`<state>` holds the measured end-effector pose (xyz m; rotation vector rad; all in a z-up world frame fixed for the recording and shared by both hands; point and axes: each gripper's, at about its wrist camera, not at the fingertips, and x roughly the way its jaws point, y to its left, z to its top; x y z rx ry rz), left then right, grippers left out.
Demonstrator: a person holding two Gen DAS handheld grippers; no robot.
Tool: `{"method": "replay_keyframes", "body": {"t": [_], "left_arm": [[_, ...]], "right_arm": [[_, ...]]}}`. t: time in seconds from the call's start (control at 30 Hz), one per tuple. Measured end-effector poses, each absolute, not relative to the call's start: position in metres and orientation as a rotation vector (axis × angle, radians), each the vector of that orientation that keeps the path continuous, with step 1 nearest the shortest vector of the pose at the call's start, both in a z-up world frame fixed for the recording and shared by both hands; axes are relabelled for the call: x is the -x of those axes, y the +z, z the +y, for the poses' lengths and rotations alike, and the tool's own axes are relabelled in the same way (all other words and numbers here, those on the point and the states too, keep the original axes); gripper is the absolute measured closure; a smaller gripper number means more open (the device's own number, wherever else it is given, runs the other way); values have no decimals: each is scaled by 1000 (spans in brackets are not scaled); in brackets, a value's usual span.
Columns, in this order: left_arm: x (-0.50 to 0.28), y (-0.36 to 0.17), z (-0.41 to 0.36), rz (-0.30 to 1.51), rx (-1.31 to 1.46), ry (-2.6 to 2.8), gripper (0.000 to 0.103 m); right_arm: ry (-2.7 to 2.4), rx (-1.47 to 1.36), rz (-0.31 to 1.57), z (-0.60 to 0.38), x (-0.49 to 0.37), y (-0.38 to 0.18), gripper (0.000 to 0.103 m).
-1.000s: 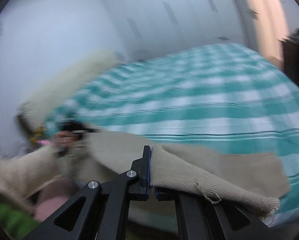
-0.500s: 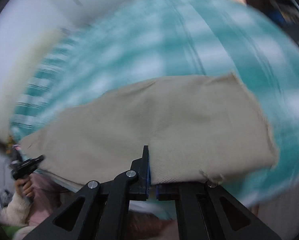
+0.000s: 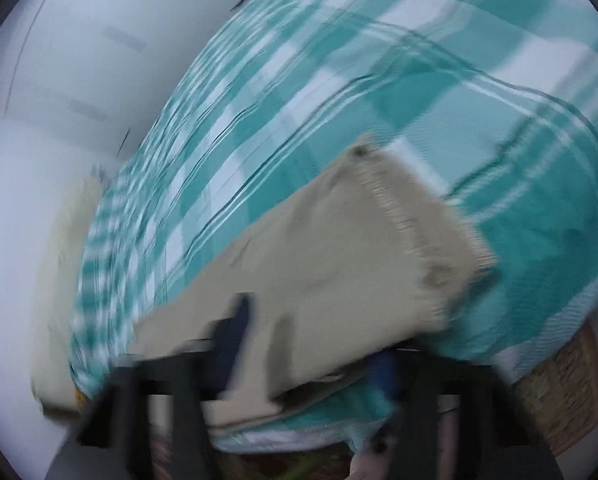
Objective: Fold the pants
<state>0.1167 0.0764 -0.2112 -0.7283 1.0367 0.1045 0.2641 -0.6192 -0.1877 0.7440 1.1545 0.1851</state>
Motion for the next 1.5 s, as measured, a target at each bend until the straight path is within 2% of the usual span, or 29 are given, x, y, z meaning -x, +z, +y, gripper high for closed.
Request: {"method": "replay_keyframes", "body": {"t": [0.2, 0.27, 0.37, 0.97, 1.03, 1.07, 1.1, 1.13, 1.17, 1.2, 1.23, 1.27, 1.37, 1.5], "left_arm": [[-110, -206, 70, 1038, 663, 94, 95], [-108, -208, 68, 1047, 653, 92, 95], [-109, -207, 68, 1053, 646, 94, 95], [-107, -201, 60, 1088, 558, 108, 97], [-107, -199, 57, 1109, 531, 116, 90], [-106, -197, 58, 1122, 531, 121, 89], [-103, -195, 59, 1143, 537, 126, 80], [-100, -193, 60, 1155, 539, 128, 66], [-94, -189, 61, 1164, 537, 133, 56], [-84, -184, 63, 1164, 522, 153, 38], [-76, -179, 64, 1161, 505, 176, 32], [-66, -173, 66, 1154, 488, 195, 32], [-43, -154, 73, 1120, 472, 230, 33], [-56, -131, 68, 1068, 405, 217, 32]], "right_arm": [[199, -375, 1099, -605, -281, -147, 100], [143, -239, 1206, -601, -286, -168, 99], [104, -259, 1269, -605, -287, -188, 99], [20, -136, 1231, -594, -285, -181, 99], [20, -129, 1225, -594, -284, -179, 97], [20, -139, 1212, -597, -282, -177, 91], [19, -153, 1202, -600, -280, -175, 81], [7, -176, 1183, -605, -276, -171, 77], [-23, -208, 1142, -614, -270, -164, 69], [-73, -221, 1099, -621, -262, -157, 57], [-162, -235, 1033, -633, -251, -146, 52], [-229, -247, 979, -641, -241, -137, 49], [-226, -227, 887, -641, -230, -112, 49], [69, -148, 950, -597, -251, -108, 48]]}}
